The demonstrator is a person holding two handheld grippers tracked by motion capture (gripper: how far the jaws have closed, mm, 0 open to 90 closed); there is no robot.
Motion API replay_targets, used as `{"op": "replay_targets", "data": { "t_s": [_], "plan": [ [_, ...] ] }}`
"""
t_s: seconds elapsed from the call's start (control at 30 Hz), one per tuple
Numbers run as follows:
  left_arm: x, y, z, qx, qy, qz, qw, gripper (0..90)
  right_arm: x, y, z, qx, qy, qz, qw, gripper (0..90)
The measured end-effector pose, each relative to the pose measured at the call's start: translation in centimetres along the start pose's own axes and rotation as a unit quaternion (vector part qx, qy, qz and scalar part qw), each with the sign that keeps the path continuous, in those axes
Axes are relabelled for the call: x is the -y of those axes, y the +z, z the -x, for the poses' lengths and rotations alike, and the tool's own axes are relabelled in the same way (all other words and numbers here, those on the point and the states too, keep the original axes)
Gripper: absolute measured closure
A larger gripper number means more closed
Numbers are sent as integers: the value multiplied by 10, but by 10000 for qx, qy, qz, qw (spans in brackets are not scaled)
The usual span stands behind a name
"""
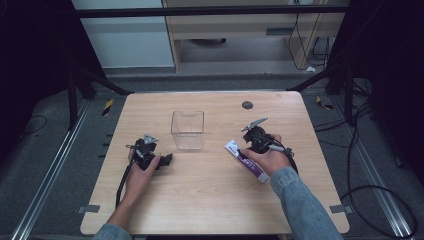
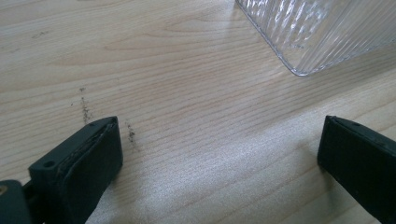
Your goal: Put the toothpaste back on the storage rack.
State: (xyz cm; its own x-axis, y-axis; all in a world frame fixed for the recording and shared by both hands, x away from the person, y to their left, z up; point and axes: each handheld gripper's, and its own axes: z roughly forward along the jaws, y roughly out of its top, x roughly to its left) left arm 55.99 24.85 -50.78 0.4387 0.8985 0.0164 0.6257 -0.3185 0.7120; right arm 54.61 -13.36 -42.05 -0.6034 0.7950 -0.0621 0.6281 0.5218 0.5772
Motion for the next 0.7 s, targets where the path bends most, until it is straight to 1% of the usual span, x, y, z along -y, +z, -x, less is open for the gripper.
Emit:
{"op": "replay_targets", "data": {
  "t_s": [0.07,0.13,0.2,0.23,0.3,0.37,0.4,0.47,0.57,0.6,0.7],
  "plan": [
    [0,0,0,0,-2,1,10000,0,-3,5,1,-30,-4,-109,9999,396],
    [0,0,0,-2,-2,1,10000,0,-6,9,2,76,-136,-256,9996,446],
    [0,0,0,-2,-1,0,10000,0,-8,15,3,175,-290,-442,9984,451],
    [0,0,0,-2,-1,0,10000,0,-9,18,4,172,-315,-513,9980,451],
    [0,0,0,-2,-2,1,10000,0,-10,23,5,131,-280,-594,9978,446],
    [0,0,0,-1,0,-1,10000,0,-11,25,6,126,-281,-611,9977,442],
    [0,0,0,-1,-1,0,10000,0,-11,30,6,87,-232,-679,9974,431],
    [0,0,0,-2,4,0,10000,0,-11,35,6,21,-167,-725,9972,404],
    [0,0,0,-3,0,0,10000,0,-12,38,6,-22,-169,-725,9972,385],
    [0,0,0,-4,0,0,10000,0,-13,42,4,-65,-142,-799,9967,363],
    [0,0,0,-2,3,1,10000,0,-13,45,4,-115,-140,-858,9962,348]
  ]
}}
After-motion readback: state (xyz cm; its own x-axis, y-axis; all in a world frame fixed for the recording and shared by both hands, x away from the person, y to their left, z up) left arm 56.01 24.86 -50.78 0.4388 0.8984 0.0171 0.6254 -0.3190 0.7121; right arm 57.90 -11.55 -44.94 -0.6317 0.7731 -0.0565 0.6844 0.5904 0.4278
